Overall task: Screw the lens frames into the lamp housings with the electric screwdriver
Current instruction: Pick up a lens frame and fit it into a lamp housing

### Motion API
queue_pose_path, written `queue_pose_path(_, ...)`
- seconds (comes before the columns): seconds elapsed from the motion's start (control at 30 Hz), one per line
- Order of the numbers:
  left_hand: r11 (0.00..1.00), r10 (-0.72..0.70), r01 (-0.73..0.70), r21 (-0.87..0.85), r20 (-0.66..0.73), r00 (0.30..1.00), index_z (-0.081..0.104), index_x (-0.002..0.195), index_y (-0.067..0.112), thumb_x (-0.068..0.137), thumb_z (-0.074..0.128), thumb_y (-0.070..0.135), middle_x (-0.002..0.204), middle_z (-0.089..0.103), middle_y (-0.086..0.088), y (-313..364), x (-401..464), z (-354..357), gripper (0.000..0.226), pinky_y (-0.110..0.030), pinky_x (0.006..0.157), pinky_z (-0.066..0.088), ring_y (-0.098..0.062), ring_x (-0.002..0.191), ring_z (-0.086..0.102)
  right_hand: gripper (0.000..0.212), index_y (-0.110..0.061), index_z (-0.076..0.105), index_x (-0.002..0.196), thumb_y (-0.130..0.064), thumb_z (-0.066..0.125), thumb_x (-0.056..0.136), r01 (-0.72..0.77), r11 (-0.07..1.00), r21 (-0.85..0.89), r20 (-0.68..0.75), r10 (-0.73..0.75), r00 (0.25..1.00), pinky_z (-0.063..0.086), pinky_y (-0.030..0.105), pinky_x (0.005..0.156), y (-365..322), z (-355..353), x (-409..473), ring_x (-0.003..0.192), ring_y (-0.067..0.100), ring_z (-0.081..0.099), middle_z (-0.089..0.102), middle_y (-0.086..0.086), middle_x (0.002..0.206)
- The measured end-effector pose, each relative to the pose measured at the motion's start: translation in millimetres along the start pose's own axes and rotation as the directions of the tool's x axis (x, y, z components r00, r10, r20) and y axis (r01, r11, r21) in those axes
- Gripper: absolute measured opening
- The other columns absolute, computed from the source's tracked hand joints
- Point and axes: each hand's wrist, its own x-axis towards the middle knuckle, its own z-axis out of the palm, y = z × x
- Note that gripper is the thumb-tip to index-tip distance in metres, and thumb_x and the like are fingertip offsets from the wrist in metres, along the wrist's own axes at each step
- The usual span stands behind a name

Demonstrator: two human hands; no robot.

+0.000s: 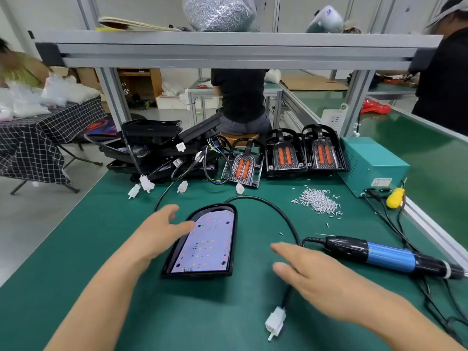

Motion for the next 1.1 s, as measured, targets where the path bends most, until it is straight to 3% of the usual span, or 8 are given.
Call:
queue_pose_path(0.17,0.993,-0.117,0.117,0.006,0.086,0.989,0.036,0.144,0.016,0.079,0.075,0.027,0.131,0.051,-0.001,-5,8,15,0.076,-0.024,0.090,0.035,-0.017,0.115,0.050,0.064,-0.018,0.025,0.153,-0.053,0.033,0.100,0.004,0.976,0.216,0.014,-0.007,1.000,0.018,0.020,0.114,-14,10,38,0.144,0.007,0.025,0.027,-0.008,0.159)
queue_pose_path(0.33,0.991,-0.125,0.128,-0.035,0.067,0.990,0.040,0.140,0.014,0.067,0.083,0.020,0.119,0.060,0.001,-5,4,24,0.085,-0.028,0.088,0.042,-0.017,0.105,0.059,0.049,-0.029,0.051,0.127,-0.060,0.052,0.090,-0.095,0.748,0.657,0.072,0.063,0.995,0.044,0.017,0.092,-27,26,61,0.110,0.003,0.059,0.059,-0.011,0.127)
queue_pose_path(0.43,0.989,-0.133,0.137,-0.059,0.072,0.989,0.045,0.134,0.015,0.065,0.086,0.017,0.120,0.063,-0.003,-4,-1,30,0.080,-0.030,0.090,0.045,-0.019,0.108,0.060,0.027,-0.030,0.056,0.119,-0.025,0.058,0.092,-0.064,0.663,0.746,0.000,0.095,0.995,0.050,0.030,0.093,-25,39,69,0.093,0.010,0.066,0.071,-0.012,0.105)
queue_pose_path(0.57,0.965,-0.102,0.131,-0.226,0.139,0.985,0.065,0.098,0.014,0.068,0.081,0.005,0.088,0.075,0.002,3,-7,41,0.035,-0.017,0.056,0.052,-0.011,0.072,0.071,0.043,-0.024,0.063,0.117,0.004,0.045,0.090,-0.027,0.603,0.797,-0.040,0.097,0.995,0.047,0.023,0.079,-9,36,63,0.076,0.005,0.060,0.073,-0.012,0.096)
queue_pose_path(0.8,0.822,-0.163,0.256,-0.508,0.221,0.962,0.065,0.099,0.002,0.081,0.064,-0.005,0.085,0.074,-0.016,26,1,73,0.020,-0.034,0.063,0.055,-0.029,0.068,0.070,0.044,-0.030,0.062,0.117,-0.001,0.044,0.091,-0.016,0.730,0.683,-0.046,0.064,0.997,0.047,0.027,0.076,23,16,50,0.074,0.009,0.056,0.072,-0.002,0.099)
queue_pose_path(0.87,0.810,-0.177,0.280,-0.515,0.241,0.954,0.065,0.099,-0.001,0.078,0.066,-0.008,0.084,0.073,-0.019,25,3,81,0.022,-0.034,0.061,0.054,-0.031,0.066,0.069,0.016,-0.021,0.063,0.100,-0.016,0.049,0.093,-0.052,0.807,0.588,0.003,0.062,0.998,0.046,0.031,0.075,32,5,50,0.071,0.008,0.052,0.068,-0.003,0.086)
queue_pose_path(0.93,0.788,-0.179,0.287,-0.545,0.243,0.953,0.063,0.099,-0.007,0.066,0.073,-0.010,0.085,0.071,-0.025,26,2,86,0.035,-0.036,0.063,0.055,-0.033,0.066,0.067,0.028,-0.013,0.057,0.081,-0.038,0.052,0.093,-0.079,0.885,0.459,-0.027,0.102,0.994,0.044,0.034,0.072,43,-14,58,0.068,0.009,0.047,0.054,-0.005,0.073)
queue_pose_path(1.1,0.699,-0.204,0.302,-0.648,0.225,0.953,0.059,0.102,-0.010,0.045,0.064,0.001,0.095,0.066,-0.034,35,3,98,0.058,-0.050,0.078,0.052,-0.038,0.075,0.062,0.035,-0.018,0.062,0.125,-0.029,0.063,0.092,-0.132,0.991,0.011,-0.449,0.122,0.885,0.045,0.031,0.091,77,-75,110,0.105,0.019,0.057,0.061,0.002,0.121)
